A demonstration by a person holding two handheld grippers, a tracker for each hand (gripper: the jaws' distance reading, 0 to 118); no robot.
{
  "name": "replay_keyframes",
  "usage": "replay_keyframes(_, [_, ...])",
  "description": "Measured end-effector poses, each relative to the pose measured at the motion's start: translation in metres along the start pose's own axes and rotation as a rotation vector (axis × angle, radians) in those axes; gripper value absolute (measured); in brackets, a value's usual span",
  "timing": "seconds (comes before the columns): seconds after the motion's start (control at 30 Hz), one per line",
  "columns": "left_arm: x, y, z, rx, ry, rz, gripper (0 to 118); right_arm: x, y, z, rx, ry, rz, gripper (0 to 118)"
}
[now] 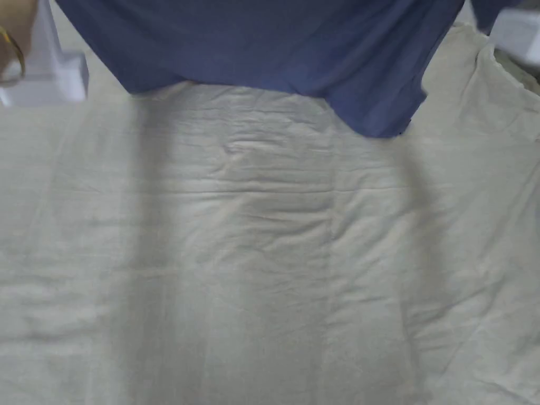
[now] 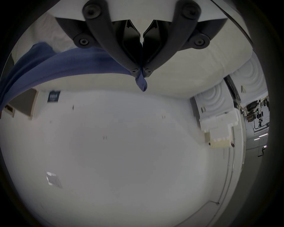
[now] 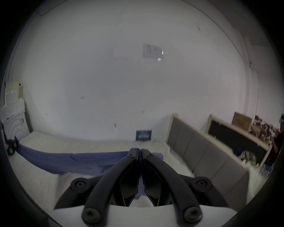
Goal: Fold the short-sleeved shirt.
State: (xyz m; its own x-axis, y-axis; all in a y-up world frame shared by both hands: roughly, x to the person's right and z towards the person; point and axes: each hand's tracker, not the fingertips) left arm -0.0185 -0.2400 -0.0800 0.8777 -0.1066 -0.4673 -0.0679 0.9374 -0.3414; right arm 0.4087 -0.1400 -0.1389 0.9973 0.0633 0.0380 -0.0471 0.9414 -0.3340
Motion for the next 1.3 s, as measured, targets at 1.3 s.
replay_keyframes(1.3, [-0.161,-0.355,0.247,-0.496,-0.101,-0.062,8,0.084,-0.426,0.235,-0.656,0.328,0.165,2])
